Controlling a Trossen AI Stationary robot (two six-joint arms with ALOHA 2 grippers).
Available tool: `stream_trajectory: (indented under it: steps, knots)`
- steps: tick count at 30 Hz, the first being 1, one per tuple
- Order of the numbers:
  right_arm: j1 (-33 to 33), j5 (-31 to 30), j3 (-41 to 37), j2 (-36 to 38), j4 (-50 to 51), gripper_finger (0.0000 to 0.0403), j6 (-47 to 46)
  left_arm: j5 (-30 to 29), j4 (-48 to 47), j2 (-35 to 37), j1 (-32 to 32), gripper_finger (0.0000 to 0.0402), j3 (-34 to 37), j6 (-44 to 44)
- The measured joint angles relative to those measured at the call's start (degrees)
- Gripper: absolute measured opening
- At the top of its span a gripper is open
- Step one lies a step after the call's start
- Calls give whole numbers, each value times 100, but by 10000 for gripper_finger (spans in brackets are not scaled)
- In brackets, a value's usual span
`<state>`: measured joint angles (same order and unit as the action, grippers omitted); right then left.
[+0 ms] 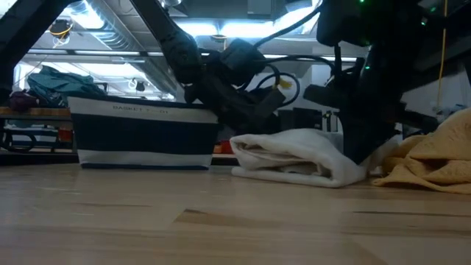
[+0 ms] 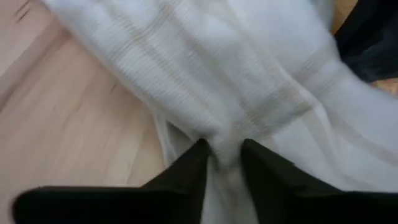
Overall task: Fold towel
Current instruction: Stack the left white patterned towel on the right white patterned towel
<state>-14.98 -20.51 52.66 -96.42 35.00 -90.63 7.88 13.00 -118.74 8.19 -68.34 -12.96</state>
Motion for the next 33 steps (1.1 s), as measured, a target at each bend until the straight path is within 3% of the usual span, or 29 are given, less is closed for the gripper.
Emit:
stream_trajectory:
  steps: [5, 18, 33]
  knots:
    - [0, -294, -6, 0, -369, 16, 266, 90, 249, 0, -46, 13, 2, 219]
    - [-6, -707, 208, 0, -236, 2, 352, 206, 651, 28, -210, 3, -2, 137]
    - [-1, -1232, 1552, 16, 2823, 1, 314, 203, 567, 113, -171, 2, -619, 655]
